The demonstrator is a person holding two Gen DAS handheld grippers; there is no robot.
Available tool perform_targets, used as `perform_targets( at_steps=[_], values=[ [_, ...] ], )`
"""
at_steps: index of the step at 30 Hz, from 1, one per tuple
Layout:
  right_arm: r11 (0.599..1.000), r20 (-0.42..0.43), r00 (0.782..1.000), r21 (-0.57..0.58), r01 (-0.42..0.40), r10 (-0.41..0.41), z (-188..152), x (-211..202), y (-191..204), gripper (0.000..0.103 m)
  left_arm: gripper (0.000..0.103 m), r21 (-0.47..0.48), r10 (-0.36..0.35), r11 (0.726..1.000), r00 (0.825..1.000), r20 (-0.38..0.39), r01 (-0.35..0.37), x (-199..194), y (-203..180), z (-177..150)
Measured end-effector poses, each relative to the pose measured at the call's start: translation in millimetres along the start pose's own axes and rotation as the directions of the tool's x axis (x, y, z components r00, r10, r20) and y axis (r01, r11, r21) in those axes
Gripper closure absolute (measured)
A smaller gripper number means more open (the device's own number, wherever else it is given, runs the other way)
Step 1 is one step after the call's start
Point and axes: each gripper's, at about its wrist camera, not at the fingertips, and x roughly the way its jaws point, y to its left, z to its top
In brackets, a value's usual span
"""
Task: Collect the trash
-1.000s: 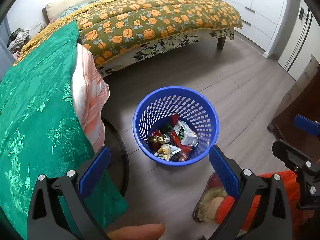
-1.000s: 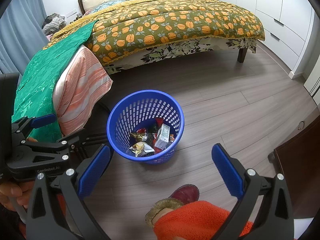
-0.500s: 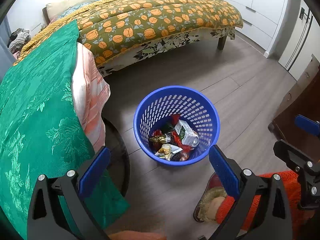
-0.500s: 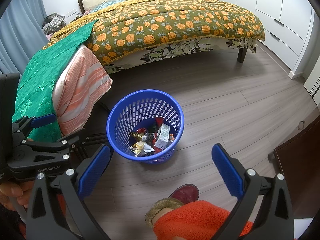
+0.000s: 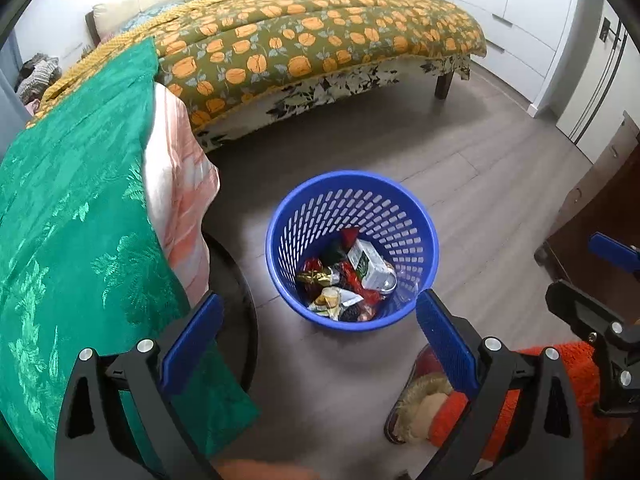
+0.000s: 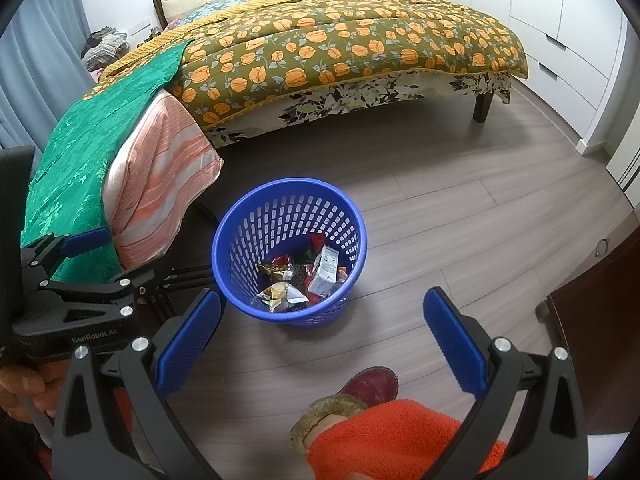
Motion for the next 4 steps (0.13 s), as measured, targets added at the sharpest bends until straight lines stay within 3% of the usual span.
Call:
perform_targets(
  at_steps=[4],
  values=[
    [1.0,-0.002,1.0,-0.002,-0.001,0.001,0.3,0.0,-0.5,0.005,0.007,0.008,0.002,1.0,1.0,-0.001,-0.002,-0.6,-0.9,-1.0]
  ],
)
